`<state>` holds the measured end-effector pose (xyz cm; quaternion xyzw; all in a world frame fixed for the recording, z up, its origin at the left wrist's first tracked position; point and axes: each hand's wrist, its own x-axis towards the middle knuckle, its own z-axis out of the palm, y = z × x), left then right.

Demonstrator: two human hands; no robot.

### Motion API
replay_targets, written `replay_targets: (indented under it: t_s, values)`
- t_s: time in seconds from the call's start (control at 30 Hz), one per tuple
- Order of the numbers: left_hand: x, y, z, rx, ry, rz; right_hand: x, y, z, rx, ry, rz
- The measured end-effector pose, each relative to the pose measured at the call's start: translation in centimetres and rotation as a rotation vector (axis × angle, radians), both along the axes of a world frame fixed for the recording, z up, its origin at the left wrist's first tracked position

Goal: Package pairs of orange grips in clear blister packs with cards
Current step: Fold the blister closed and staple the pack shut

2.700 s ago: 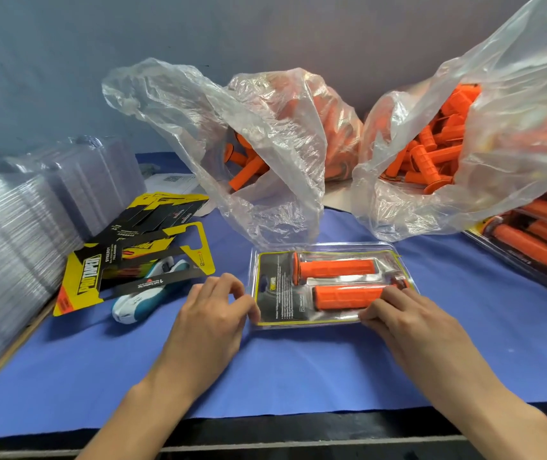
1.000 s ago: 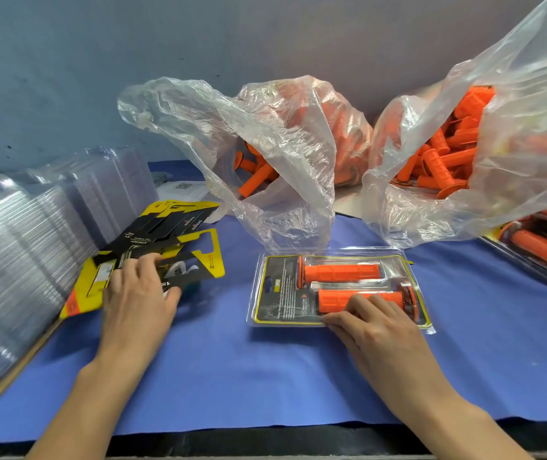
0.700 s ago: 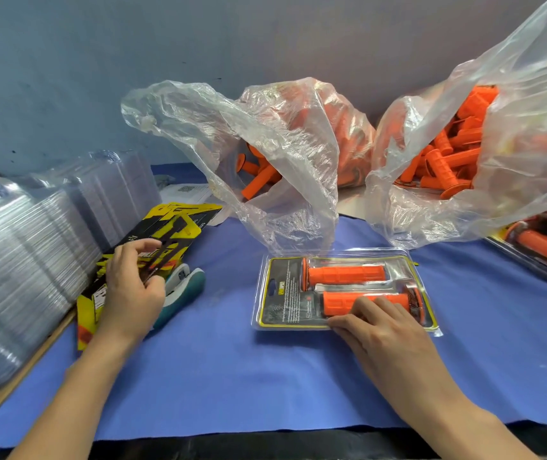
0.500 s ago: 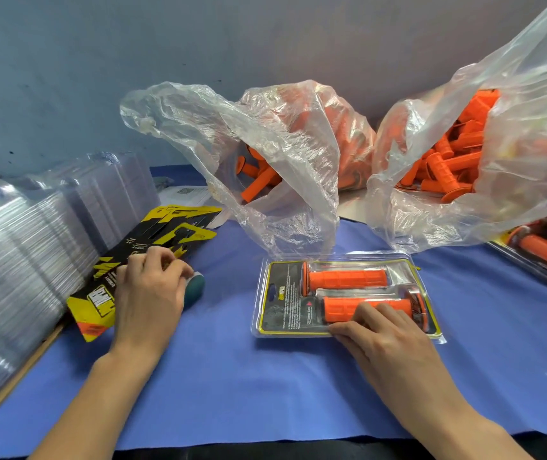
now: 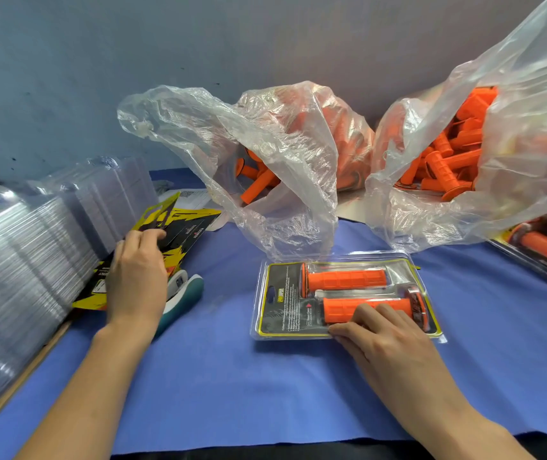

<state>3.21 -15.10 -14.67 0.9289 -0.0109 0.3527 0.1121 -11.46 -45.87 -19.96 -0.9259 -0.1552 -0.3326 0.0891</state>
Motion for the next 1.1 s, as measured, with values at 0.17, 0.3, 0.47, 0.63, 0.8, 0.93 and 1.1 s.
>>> replay_targets:
  t_s: [0.17,0.3,0.47,0.63,0.8,0.93,1.1]
  values:
    - [-0.4,-2.4,-0.5,0.142,0.096,0.072,0.0,-0.1,-0.2,-0.019,0.012,-0.003]
    - [-2.3,-3.4,-2.3,0.204,0.295,0.144,-0.1,-0.2,-0.2,-0.015,0.022,-0.008]
    - [-3.3,-2.9,-2.5,0.268,0.404,0.194,-0.3,0.0,0.1,0.038,0.057,-0.014]
    - [-4.6,-3.3,-1.7,0.208,0.422,0.100,-0.3,0.1,0.2,0.052,0.086,-0.023]
    - [-8.1,-3.5,1.1,-0.927,0.528,-0.224,-0.2,0.1,0.1,0.037,0.074,-0.048]
    - [-11.8,-3.9,0.2,-1.333,1.179,-0.260,-0.2,-0.1,0.2,0.013,0.010,-0.028]
    - [-13.6,-6.0,-0.4,-1.404,1.405,-0.471,-0.3,0.7,0.4,-0.024,-0.005,-0.047]
